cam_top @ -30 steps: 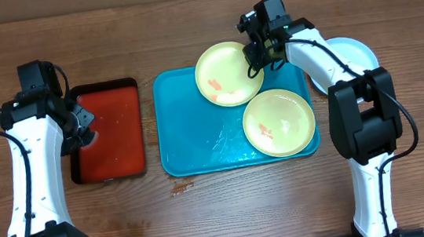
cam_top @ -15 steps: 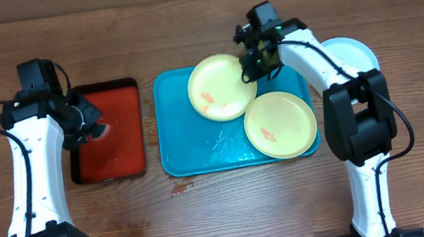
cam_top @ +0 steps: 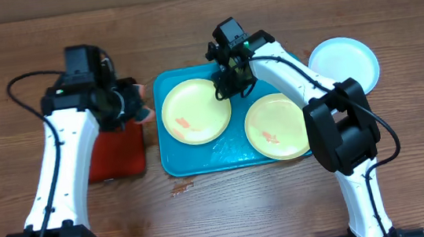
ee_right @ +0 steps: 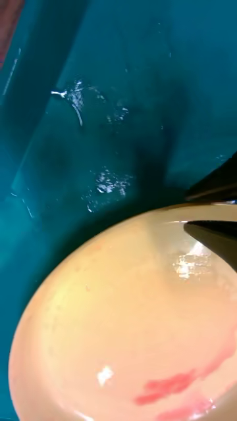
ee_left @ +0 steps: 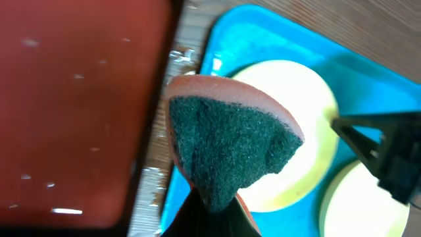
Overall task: Clean dirty plates on tray and stack at the side
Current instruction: 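Scrub the yellow plate with the sponge in the left gripper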
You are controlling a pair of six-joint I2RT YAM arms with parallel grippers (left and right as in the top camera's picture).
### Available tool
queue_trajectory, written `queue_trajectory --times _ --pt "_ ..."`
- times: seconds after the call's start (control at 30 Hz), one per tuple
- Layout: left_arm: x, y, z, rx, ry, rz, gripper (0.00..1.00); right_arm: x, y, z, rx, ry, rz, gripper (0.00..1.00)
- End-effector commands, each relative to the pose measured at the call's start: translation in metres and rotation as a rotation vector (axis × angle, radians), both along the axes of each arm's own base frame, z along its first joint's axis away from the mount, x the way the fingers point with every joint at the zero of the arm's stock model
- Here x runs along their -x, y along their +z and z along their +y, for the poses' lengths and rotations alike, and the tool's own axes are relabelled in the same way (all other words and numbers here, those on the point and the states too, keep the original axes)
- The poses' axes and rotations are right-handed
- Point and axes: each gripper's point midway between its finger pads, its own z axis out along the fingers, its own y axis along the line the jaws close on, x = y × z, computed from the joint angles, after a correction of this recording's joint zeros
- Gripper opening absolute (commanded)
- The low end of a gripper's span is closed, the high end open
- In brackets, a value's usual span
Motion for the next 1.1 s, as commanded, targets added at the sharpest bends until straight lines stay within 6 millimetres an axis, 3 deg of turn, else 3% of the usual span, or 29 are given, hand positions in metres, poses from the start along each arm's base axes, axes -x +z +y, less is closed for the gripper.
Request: queue_trajectory --times 0.0,0.07,0.33,0.5,0.7,0.9,1.07 --pt "-0.002 -0.016 -0.028 0.037 -0.031 0.048 0.04 0.002 -0.022 -0.001 -0.001 0.012 0.008 0.18" --pt "-0.003 -0.028 -0.040 0.042 -0.045 0.077 0.04 0.000 -0.024 0.000 -0.002 0.056 -0.020 0.23" --pt "-0.008 -0.068 -0.084 0.041 -0.126 0.140 0.04 -0.003 -0.027 0.001 0.000 0.117 -0.054 0.22" --pt "-0.014 -0.088 -0.110 0.062 -0.105 0.153 0.04 -0.002 -0.028 0.001 -0.003 0.087 -0.043 0.04" --pt "-0.021 -0.120 -0.132 0.069 -0.080 0.179 0.04 0.002 -0.030 -0.001 -0.010 -0.021 0.011 0.04" --pt "-0.017 -0.161 -0.128 0.019 -0.067 0.246 0.04 0.003 -0.031 -0.004 -0.004 -0.093 0.040 0.04" --pt "-0.013 -0.175 -0.084 -0.197 0.006 0.269 0.04 0.002 -0.032 -0.010 0.028 -0.112 0.036 0.04"
